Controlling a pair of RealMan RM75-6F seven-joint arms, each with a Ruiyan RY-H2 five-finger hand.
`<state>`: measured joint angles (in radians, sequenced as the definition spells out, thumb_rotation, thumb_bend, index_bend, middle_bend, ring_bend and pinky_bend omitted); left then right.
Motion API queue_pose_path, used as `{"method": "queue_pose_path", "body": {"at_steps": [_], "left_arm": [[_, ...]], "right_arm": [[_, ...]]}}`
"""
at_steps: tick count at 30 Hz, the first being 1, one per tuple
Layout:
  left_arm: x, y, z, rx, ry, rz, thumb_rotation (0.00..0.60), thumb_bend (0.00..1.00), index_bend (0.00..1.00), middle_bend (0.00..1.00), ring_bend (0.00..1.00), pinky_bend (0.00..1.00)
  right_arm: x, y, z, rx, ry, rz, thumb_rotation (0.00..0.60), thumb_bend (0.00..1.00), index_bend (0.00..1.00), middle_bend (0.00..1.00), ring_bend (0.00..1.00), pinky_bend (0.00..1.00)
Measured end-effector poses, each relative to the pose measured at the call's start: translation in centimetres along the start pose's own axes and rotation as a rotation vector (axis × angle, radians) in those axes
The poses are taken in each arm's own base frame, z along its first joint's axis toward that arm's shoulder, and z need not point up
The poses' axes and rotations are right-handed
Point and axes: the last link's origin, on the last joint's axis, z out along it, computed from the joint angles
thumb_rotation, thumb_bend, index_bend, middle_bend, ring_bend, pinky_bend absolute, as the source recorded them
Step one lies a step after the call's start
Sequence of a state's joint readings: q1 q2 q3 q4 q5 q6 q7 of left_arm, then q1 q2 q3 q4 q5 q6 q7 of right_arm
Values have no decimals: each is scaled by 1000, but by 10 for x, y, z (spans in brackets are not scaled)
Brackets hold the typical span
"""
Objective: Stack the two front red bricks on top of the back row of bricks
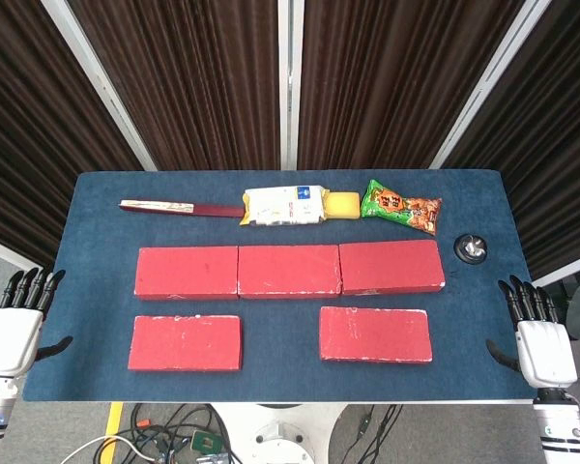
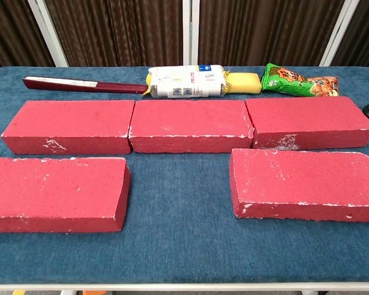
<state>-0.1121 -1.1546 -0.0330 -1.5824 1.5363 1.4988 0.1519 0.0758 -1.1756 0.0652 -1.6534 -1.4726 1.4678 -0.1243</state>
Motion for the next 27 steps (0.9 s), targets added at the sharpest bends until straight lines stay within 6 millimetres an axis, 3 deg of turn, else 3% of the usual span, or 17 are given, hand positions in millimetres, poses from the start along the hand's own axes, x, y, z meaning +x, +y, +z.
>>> {"method": "queue_pose_path", "body": {"at_steps": [11, 16, 21, 27], "left_arm": [[1, 3, 1, -13, -8, 5, 600, 0, 7, 11, 0, 27], [1, 3, 0, -13, -9, -2, 600, 0, 7, 11, 0, 26], [-3, 2, -1, -17, -25, 6, 600, 0, 7, 11, 0, 26], [-10, 2, -3, -23, -53, -8, 600, 0, 8, 11, 0, 24]], "right_arm": [[0, -5, 0, 11, -21, -10, 600, 159, 0, 0, 0, 0], [-7, -13, 1, 38, -76, -12, 600, 103, 0, 0, 0, 0], [-22, -32, 3, 98, -191, -32, 600, 14, 0, 0, 0, 0], [-37, -62, 9, 158, -317, -102, 600, 0, 0, 0, 0, 0]]}}
